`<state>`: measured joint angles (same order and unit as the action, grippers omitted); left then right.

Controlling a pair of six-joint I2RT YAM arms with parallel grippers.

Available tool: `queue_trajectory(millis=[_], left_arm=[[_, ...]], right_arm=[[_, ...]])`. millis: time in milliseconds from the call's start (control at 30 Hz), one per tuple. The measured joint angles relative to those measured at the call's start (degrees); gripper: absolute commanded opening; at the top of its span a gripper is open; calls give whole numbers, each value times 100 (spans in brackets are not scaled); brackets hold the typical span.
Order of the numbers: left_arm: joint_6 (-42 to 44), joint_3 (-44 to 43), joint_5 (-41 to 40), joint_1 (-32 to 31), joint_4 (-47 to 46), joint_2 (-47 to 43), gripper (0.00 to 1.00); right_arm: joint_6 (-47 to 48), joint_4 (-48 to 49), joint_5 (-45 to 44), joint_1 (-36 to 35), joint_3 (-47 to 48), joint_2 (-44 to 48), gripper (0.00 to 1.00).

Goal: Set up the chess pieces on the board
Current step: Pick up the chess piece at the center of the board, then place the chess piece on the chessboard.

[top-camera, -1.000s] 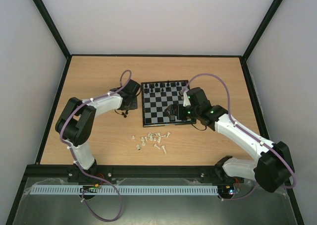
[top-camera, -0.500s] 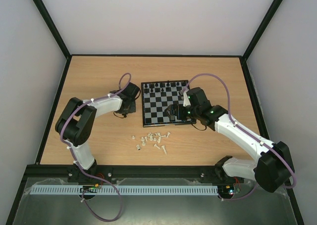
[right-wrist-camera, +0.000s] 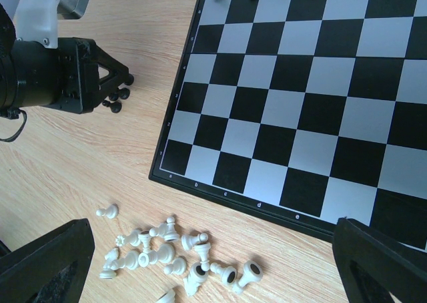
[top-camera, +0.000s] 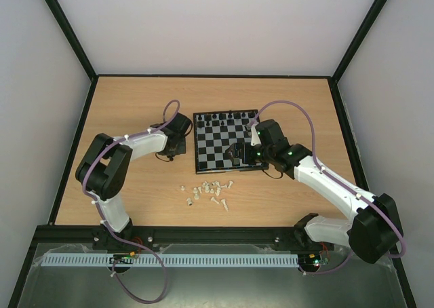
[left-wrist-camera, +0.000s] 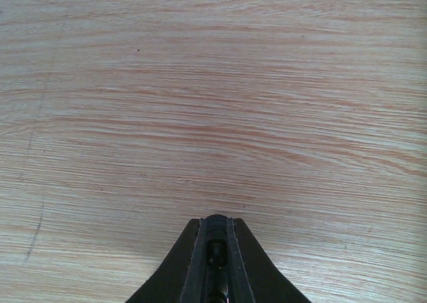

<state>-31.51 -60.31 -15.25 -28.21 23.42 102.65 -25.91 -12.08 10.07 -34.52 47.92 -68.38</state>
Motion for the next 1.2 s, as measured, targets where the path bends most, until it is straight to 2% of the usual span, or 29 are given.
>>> queue_trajectory(millis=[300, 567, 700, 933, 1200], left_arm=[[33, -267, -39, -155, 201, -37, 2], [114, -1377, 4, -619, 481, -24, 3], [192, -2262, 63, -960, 577, 411, 3], [308, -3670, 310, -1399, 911, 1775, 3], [369, -4732, 496, -1613, 1237, 2658, 3]], right_arm=[[0, 0, -2, 0, 0, 0, 99], [-2, -2, -42, 0, 0, 11, 99], [-15, -11, -339, 0, -44, 210, 99], [-31, -4, -789, 0, -85, 669, 99], [-31, -9, -798, 0, -85, 599, 99]])
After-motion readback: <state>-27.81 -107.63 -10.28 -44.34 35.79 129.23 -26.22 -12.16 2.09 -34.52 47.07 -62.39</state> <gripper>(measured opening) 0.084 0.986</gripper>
